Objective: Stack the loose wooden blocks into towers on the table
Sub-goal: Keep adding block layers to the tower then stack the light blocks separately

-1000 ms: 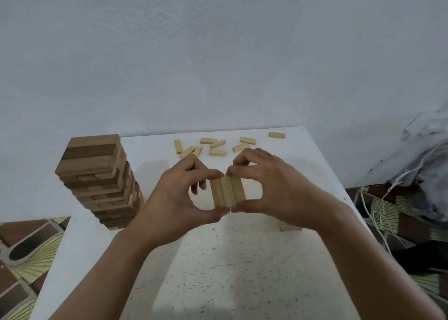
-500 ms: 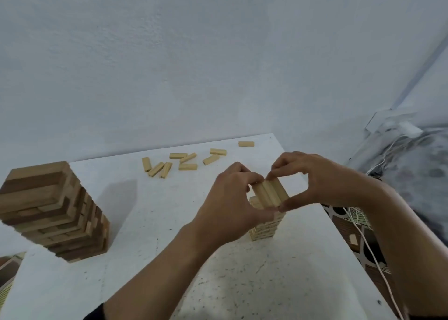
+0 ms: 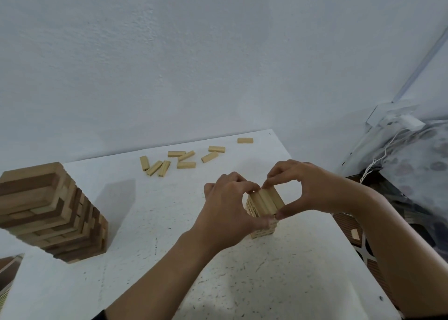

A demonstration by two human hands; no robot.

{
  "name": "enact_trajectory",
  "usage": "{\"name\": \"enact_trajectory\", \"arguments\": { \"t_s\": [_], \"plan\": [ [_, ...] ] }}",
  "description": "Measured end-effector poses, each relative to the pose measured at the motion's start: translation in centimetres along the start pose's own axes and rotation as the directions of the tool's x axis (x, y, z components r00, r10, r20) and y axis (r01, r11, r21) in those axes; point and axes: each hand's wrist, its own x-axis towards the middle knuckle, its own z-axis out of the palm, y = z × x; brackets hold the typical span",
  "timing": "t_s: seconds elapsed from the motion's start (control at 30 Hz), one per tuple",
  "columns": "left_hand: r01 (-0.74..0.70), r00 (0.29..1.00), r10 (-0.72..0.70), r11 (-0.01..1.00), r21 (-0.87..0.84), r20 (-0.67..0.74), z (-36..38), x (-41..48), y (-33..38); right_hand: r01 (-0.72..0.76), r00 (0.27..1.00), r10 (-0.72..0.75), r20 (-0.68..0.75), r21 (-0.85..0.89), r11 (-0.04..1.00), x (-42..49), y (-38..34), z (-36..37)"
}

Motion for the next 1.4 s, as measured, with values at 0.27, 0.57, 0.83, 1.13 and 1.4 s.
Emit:
{"name": "enact_trajectory", "arguments": {
  "t_s": [0.27,0.57,0.83,1.13,1.4],
  "plan": [
    [0.011,1.0,-0.011,1.0,-0.006,0.009,0.0,0.1,-0.1,0.0,1.0,0.0,-0.007,0.001,1.0,0.1,0.2,0.3],
    [0.004,1.0,-0.004,0.999,-0.042,0.011,-0.1,0.2,0.0,-0.016,1.0,0.016,-0.014,0.04,0.999,0.1,0.6,0.3],
    [-0.003,1.0,0.004,0.998,-0.056,0.02,0.0,0.2,0.0,-0.017,1.0,0.018,-0.013,0.043,0.999,0.1,0.8,0.4],
    [-0.017,1.0,0.019,0.997,-0.07,0.023,0.0,0.1,-0.2,-0.037,0.999,0.038,-0.012,0.082,0.996,0.0,0.9,0.6],
    [0.014,0.999,-0.017,0.998,-0.063,-0.04,-2.2,0.4,-1.4,0.037,0.984,0.027,-0.178,0.347,0.937,0.6,1.9,0.1]
  ]
}}
